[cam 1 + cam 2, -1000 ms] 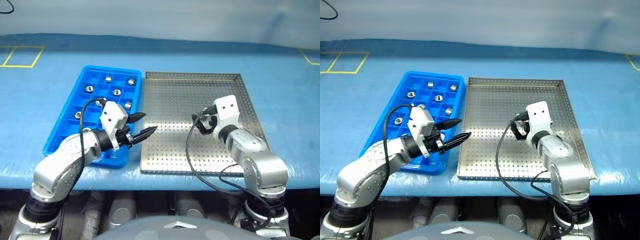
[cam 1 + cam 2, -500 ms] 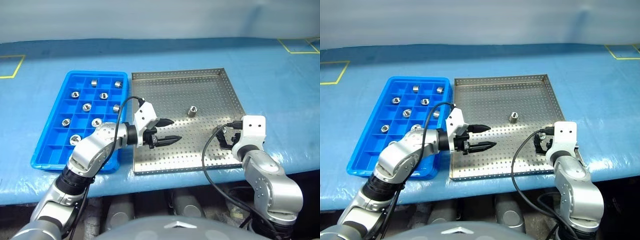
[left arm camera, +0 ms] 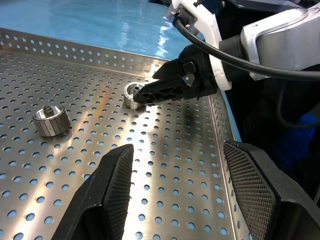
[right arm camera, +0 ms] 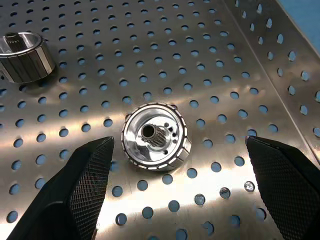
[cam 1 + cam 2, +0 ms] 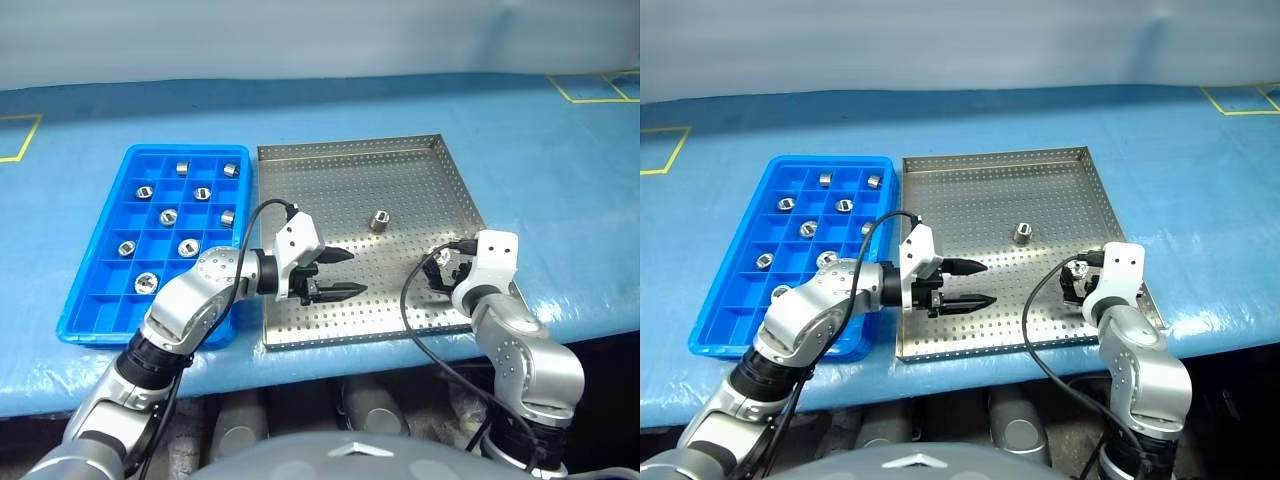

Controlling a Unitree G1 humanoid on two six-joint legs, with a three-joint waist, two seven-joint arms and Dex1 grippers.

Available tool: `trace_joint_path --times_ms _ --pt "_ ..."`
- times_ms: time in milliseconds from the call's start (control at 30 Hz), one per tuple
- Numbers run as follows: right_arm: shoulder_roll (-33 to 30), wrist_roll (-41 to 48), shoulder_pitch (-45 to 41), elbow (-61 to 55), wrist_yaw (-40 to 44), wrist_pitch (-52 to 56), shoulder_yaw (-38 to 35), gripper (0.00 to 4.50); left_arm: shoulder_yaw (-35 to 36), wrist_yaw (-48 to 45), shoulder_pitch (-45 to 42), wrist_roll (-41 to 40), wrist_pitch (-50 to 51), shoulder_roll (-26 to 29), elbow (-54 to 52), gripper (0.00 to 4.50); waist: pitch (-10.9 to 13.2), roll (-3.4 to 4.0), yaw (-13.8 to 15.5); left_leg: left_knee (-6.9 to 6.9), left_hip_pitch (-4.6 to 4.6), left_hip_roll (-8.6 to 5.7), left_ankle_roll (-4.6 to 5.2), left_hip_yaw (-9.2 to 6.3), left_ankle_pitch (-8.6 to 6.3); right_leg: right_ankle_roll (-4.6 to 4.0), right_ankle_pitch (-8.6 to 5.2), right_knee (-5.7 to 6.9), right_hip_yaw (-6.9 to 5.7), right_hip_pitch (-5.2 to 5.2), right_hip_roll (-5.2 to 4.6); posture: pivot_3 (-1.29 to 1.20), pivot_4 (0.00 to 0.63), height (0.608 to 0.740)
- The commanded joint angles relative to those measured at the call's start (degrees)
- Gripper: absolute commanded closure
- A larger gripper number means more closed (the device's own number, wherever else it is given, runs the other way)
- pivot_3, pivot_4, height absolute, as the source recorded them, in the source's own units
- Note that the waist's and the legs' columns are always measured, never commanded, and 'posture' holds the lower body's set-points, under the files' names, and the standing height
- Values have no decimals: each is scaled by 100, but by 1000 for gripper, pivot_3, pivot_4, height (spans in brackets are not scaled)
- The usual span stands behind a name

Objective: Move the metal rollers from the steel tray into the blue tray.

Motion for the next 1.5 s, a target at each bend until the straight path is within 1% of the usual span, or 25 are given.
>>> trace_joint_path --times_ms 33,433,467,500,700,733,833,967,1067,1267,1367,1500 --pt "-49 56 -138 -56 2 -140 0 31 124 42 77 30 -49 -22 -195 1370 0 0 1 0 0 0 0 0 0 0 0 0 0 0 0 -120 150 740" --pt "-211 65 -312 694 56 -457 -22 31 174 104 216 -1 -15 -3 -349 1370 0 0 76 1 1 -1 0 0 0 -3 3 1 0 1 0 -82 150 740" --pt "-228 61 -320 721 65 -476 22 442 177 110 221 -2 -15 -3 -351 1370 0 0 77 1 1 -1 0 1 0 -11 8 1 1 1 0 -82 150 740" --pt "-239 63 -323 734 69 -491 49 647 178 114 224 -4 -14 -3 -353 1370 0 0 80 1 1 -1 0 1 0 -11 9 1 1 1 -1 -82 150 740" --pt "-231 135 -411 573 59 -412 131 2615 188 154 259 -14 -20 2 -371 1370 0 0 126 1 1 -1 0 1 0 -11 9 2 1 0 0 -73 150 740" --pt "-253 144 -422 508 67 -378 161 2781 189 156 263 -16 -21 5 -373 1370 0 0 138 1 1 -1 0 2 0 -11 9 2 2 0 0 -73 150 740" --pt "-364 234 -487 118 178 -237 344 2777 200 156 291 -23 -21 23 -392 1370 0 1 160 1 0 -2 0 2 0 -11 9 2 1 0 -2 -69 150 740" --pt "-713 389 -692 -550 527 -238 895 2777 298 153 406 -68 -29 106 -498 1370 1 2 147 1 1 -1 0 2 0 -10 9 2 3 -2 0 -67 150 740" --pt "-834 502 -1085 -774 701 -284 1284 2777 530 281 529 -99 -30 169 -657 1370 1 2 150 1 3 1 0 -3 0 -6 6 3 -1 0 3 -54 150 740" --pt "-799 574 -1986 -313 923 -349 1987 2777 1567 605 1105 -389 224 606 -1435 1370 2 0 210 1 2 1 1 -6 0 -11 8 5 -2 -1 2 8 150 740" --pt "-682 567 -2418 169 1064 -481 2346 2777 2206 743 1596 -599 398 900 -1918 1370 5 -5 270 0 0 1 1 -3 0 -19 13 2 -3 -2 0 73 150 740" --pt "-522 588 -2805 680 1329 -686 2777 2777 2954 1020 2273 -865 581 1052 -2496 1370 5 -6 452 -2 -4 3 1 -5 0 -21 13 -1 -8 -5 -2 153 150 740"
